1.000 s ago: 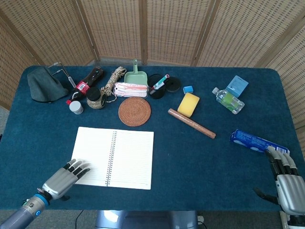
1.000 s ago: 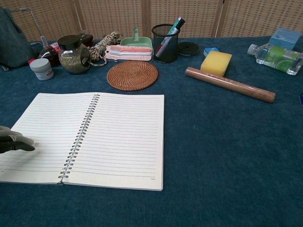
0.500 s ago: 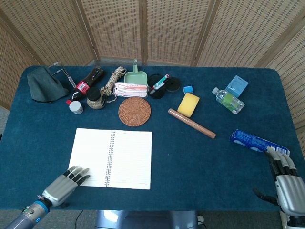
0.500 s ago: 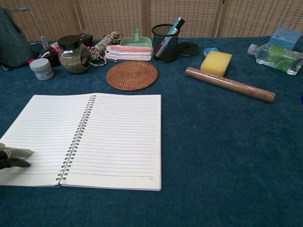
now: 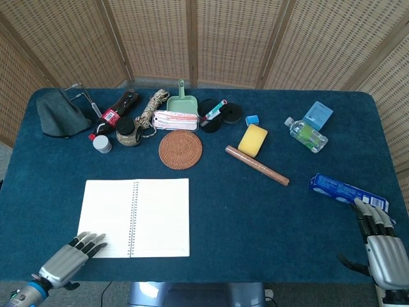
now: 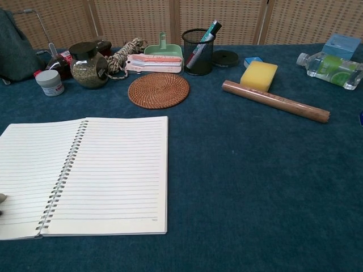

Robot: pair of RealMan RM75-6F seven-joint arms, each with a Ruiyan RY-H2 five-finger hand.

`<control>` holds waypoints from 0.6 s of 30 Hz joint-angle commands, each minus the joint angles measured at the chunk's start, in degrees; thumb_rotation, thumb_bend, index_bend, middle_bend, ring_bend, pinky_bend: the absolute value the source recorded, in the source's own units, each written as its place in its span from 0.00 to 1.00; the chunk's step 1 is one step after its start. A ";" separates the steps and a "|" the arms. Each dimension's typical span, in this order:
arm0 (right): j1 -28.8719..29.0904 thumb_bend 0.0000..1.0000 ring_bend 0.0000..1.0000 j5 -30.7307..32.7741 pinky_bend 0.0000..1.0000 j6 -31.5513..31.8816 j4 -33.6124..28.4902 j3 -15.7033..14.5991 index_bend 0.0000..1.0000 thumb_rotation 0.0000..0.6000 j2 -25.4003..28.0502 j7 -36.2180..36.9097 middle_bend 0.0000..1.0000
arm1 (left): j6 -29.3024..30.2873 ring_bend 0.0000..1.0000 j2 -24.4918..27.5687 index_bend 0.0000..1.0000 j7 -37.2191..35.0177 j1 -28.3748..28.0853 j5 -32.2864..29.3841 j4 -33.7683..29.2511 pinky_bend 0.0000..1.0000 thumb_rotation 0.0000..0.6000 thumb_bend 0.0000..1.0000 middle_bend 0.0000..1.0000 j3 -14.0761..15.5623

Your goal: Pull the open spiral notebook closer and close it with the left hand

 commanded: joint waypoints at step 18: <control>-0.05 0.00 0.00 -0.12 0.00 -0.28 -0.28 -0.30 0.00 1.00 -0.04 -0.57 0.00 | 5.27 0.00 0.85 0.02 -10.39 3.83 10.78 5.18 0.00 1.00 0.07 0.00 6.69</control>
